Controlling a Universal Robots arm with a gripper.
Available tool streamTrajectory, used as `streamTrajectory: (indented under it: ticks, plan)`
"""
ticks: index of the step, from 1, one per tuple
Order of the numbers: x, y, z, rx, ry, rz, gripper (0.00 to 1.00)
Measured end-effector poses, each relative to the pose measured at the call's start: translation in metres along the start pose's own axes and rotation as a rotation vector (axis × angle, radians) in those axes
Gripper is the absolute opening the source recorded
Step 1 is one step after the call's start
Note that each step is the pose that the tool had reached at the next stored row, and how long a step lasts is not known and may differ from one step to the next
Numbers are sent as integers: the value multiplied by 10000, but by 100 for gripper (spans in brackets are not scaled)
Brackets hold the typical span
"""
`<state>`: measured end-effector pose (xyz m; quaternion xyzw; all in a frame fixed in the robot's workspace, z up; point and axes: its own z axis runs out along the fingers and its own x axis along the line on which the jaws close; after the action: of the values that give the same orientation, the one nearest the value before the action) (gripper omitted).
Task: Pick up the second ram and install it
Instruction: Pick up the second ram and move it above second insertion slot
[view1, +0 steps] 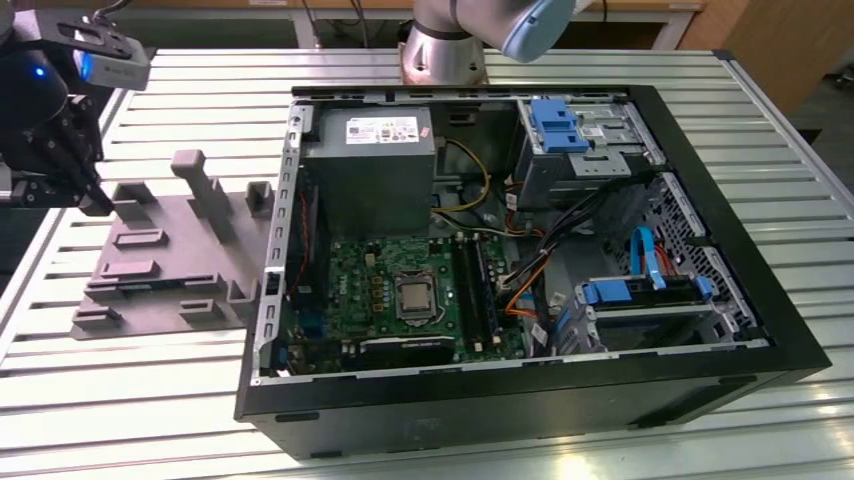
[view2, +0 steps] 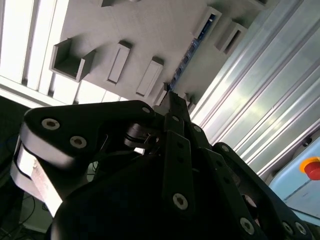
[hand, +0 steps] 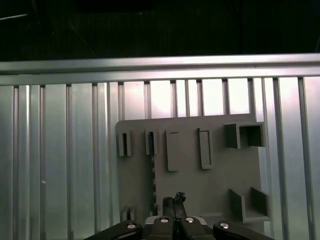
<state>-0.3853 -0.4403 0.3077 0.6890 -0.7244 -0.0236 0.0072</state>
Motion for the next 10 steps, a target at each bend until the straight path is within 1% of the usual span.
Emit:
streamTrajectory:
  ticks: [10]
  plan:
    - [5,-3,60,0,0,-2,11]
